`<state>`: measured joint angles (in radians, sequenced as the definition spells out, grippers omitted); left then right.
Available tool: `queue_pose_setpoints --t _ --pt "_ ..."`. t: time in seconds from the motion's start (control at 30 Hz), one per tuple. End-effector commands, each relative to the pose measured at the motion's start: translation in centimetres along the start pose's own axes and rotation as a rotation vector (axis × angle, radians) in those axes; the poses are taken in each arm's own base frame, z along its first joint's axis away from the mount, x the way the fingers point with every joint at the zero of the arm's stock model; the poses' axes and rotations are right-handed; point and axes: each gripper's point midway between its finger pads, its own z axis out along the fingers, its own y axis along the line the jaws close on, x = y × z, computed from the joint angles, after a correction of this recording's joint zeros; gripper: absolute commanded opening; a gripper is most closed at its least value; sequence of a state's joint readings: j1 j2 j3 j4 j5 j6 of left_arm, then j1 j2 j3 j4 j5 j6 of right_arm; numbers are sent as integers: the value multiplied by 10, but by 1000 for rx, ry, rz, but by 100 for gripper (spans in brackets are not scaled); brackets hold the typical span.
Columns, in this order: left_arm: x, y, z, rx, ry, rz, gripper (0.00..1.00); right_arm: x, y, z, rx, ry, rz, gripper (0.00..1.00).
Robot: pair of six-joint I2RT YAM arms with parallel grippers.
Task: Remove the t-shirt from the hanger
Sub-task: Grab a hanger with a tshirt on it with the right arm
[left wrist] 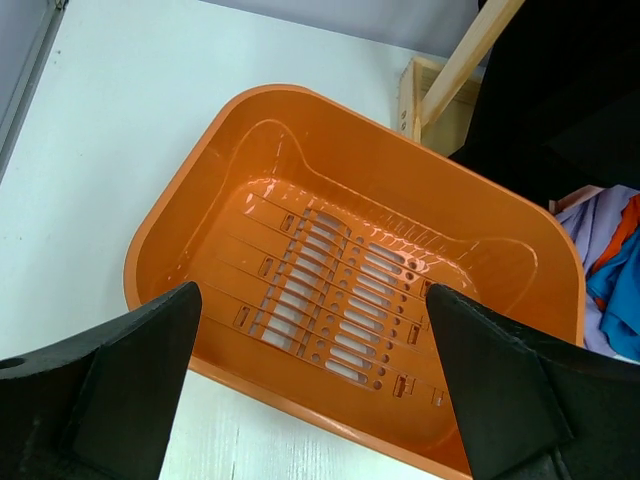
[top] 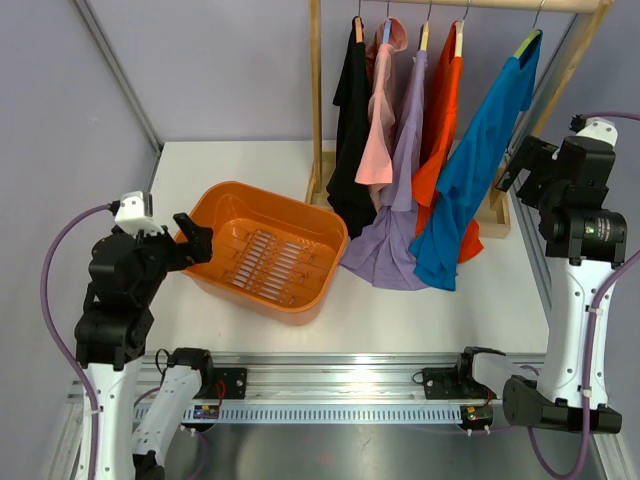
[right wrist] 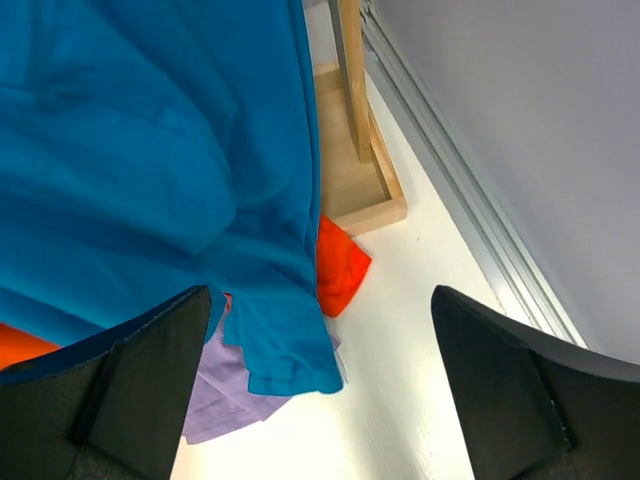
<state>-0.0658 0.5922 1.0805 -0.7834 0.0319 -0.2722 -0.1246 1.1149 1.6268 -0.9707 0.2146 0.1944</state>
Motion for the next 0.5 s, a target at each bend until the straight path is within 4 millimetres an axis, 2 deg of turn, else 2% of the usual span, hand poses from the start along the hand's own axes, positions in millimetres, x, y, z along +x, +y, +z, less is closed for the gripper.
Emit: queue_pose_setpoints --t 0.0,0.07,0.1,0.13,0.23,0.37,0.4,0.47 --pt "-33 -17 -9 67 -90 -19 99 -22 11 -20 -77 -61 -38 100" --pt "-33 -19 -12 76 -87 -20 99 -25 35 -32 -247 -86 -136 99" --pt "-35 -20 -14 78 -89 -20 99 -27 48 -45 -341 -119 -175 99" --pt "-35 -20 -15 76 -88 -20 99 -22 71 -61 -517 -143 -314 99" --pt "-35 -20 -18 75 -90 -19 99 -19 94 -95 -728 -229 -463 99" --pt "-36 -20 -20 77 -96 -23 99 -41 94 -109 -716 -268 -509 100" --pt "-37 -21 -19 79 -97 -27 99 -60 96 -116 -707 -284 -491 99" --pt "-38 -23 -17 93 -99 -28 99 -87 92 -116 -631 -307 -421 99"
